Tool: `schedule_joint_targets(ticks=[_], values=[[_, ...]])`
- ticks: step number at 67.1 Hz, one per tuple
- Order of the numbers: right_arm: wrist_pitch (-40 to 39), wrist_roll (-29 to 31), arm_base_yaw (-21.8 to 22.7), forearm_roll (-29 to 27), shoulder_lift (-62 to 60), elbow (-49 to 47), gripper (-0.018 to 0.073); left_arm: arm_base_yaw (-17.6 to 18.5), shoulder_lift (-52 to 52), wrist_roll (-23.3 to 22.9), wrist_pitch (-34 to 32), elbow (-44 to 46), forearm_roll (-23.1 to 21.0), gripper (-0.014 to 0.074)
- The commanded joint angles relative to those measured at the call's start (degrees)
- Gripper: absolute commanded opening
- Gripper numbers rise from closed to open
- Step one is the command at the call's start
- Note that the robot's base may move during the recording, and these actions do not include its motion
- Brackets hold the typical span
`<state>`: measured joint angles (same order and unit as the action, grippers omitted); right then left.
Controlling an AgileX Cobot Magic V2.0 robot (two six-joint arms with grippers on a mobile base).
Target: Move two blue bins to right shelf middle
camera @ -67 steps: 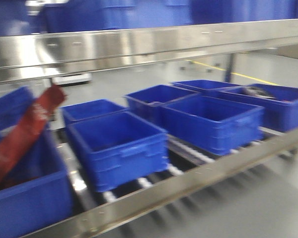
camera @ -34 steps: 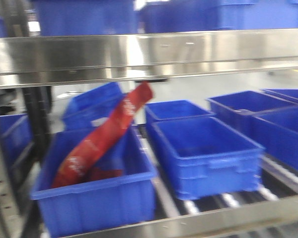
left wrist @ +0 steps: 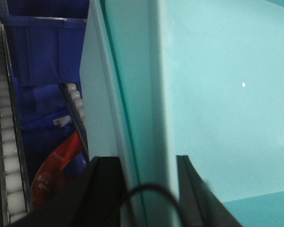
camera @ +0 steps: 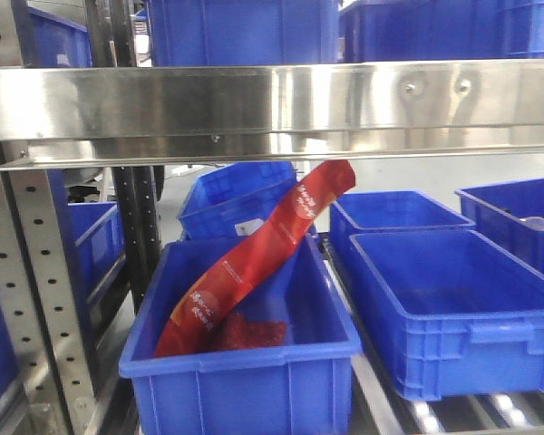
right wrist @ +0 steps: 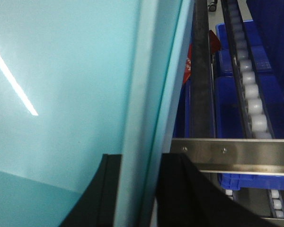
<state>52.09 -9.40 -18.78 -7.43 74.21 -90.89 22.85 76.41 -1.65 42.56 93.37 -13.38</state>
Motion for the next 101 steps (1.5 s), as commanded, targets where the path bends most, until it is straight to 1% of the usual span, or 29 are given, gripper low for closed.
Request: schedule_joint_targets(ticks=[1,101], values=[[-3.74,2.47,0.40,1.06,-1.12,-1.04,-0.0154,-0.33,-1.20,-1.43,-7.68,0.97,-1.59,-0.0111],[-3.74,2.47,0.40,1.06,-1.12,-1.04,-0.0154,-0.33,-1.20,-1.43,-7.68,0.97,-1.59,-0.0111]])
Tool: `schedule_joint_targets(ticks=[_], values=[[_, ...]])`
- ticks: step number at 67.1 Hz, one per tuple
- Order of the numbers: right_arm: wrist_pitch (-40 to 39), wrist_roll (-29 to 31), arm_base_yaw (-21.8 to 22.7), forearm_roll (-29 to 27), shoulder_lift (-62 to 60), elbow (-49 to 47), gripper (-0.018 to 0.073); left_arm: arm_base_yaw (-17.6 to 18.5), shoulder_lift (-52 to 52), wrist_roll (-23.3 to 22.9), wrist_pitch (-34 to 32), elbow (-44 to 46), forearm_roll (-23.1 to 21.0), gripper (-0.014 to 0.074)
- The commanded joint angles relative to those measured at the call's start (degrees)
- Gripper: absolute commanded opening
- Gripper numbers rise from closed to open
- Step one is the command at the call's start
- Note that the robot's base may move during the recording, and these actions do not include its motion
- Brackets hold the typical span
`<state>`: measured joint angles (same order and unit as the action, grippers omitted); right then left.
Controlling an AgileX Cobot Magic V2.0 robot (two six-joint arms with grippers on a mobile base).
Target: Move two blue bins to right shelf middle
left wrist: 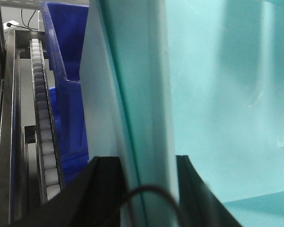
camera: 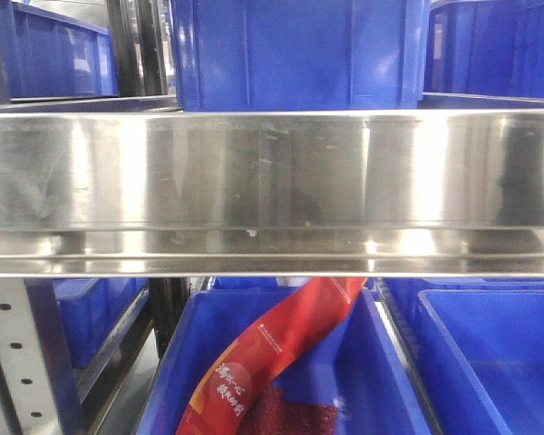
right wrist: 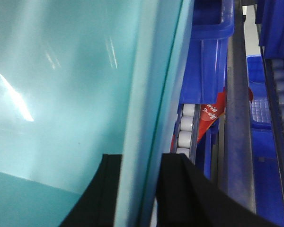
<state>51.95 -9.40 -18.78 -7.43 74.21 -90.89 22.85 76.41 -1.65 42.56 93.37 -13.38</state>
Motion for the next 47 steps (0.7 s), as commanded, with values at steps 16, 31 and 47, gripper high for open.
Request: schedule_joint_targets(ticks=[16,31,47], values=[[-3.60,2.47,0.40,1.06,-1.12,-1.04,-0.0154,-0.33,-1.20,-1.43,-7.68,0.97,-1.59,-0.0111],[-3.60,2.47,0.40,1.06,-1.12,-1.04,-0.0154,-0.33,-1.20,-1.43,-7.68,0.97,-1.59,-0.0111],[-3.60,2.47,0.40,1.06,-1.12,-1.04,-0.0154,-0.33,-1.20,-1.43,-7.68,0.97,-1.59,-0.0111]])
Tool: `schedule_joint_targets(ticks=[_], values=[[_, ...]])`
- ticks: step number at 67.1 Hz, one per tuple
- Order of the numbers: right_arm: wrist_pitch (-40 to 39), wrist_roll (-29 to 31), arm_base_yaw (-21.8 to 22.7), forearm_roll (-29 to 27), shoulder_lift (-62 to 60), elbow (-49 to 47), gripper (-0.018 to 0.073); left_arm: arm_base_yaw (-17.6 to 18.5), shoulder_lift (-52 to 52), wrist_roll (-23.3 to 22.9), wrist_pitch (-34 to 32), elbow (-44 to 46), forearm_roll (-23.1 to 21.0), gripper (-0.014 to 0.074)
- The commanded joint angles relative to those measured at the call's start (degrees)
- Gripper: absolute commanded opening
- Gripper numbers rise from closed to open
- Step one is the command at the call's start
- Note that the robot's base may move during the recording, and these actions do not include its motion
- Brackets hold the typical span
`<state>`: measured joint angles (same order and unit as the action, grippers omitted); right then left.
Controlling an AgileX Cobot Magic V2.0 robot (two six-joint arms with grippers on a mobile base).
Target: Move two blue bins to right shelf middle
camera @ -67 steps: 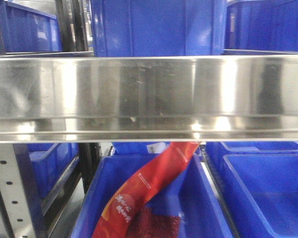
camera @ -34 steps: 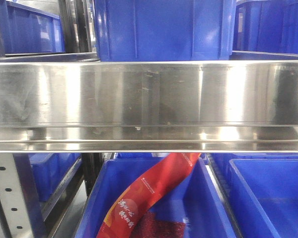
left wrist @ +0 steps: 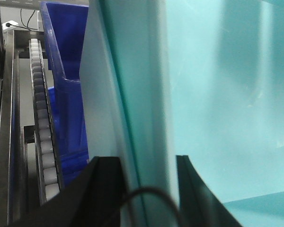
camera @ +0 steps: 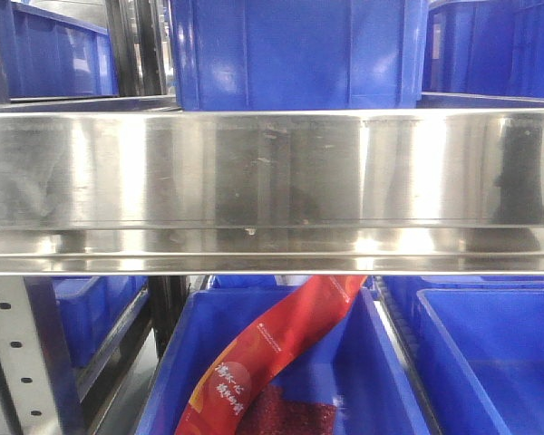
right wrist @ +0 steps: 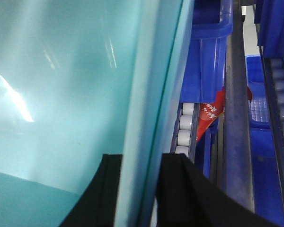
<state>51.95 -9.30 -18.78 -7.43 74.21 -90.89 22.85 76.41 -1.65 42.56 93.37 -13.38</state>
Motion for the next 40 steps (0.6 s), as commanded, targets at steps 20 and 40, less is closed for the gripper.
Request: schedule_joint_targets(ticks=[20,40], values=[[-3.60,2.37,0.40,1.06,-1.12,-1.04,-0.0154,-0.33,-1.20,-1.43,-7.68,0.97,-1.59,-0.0111],[-5.43,2.37,0.40,1.06,-1.12,-1.04,-0.0154,-0.33,-1.20,-1.43,-7.06,0.97,-1.59,-0.0111]])
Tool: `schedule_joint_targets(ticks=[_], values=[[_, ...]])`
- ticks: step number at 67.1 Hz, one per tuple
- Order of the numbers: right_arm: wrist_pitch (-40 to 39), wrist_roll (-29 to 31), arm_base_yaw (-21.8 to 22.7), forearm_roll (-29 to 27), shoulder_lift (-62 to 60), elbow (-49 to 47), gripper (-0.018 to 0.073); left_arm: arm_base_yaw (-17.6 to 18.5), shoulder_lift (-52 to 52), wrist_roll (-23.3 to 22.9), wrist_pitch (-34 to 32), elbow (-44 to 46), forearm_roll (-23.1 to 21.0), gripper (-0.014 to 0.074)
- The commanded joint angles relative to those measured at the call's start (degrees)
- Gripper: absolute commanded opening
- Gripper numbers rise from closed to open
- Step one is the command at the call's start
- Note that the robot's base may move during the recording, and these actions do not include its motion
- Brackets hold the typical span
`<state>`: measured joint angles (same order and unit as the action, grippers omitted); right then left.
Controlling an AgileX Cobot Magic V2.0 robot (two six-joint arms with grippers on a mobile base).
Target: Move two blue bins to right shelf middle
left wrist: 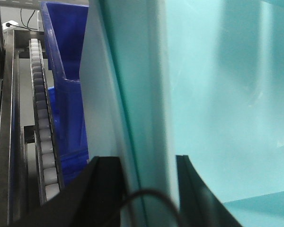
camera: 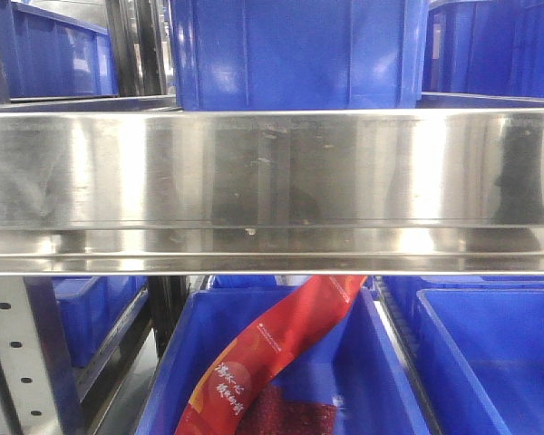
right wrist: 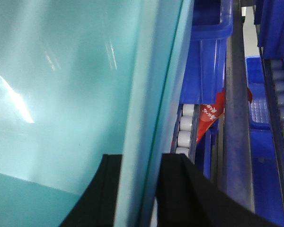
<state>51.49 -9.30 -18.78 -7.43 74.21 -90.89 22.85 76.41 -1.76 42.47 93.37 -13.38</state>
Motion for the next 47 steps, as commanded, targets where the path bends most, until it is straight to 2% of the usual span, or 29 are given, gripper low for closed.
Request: schedule_joint_targets(ticks=[1,15,25,47], values=[[-4.84,2.37,0.40,1.06,-1.12,-1.04,-0.0154,-0.33,-1.20,-1.32,-6.48,0.97,-1.75,-0.0111],[4.55,2.37,0.40,1.84,-0.43,-0.93,-0.0154,-0.33,0.23,-1.32,9.51,0.97,-1.31,-0.0111],[8.05,2.37,0.40,4.62,1.19,-0.93,-0.0154,-0.10,3.86,-0.17,17.40,0.97,-1.17,-0.0111],[6.70,2.37,0.40,6.36,4.80,5.38,-0.0154,1.83,9.45,-0.17,19.61,0.97,3.16,-0.0111]])
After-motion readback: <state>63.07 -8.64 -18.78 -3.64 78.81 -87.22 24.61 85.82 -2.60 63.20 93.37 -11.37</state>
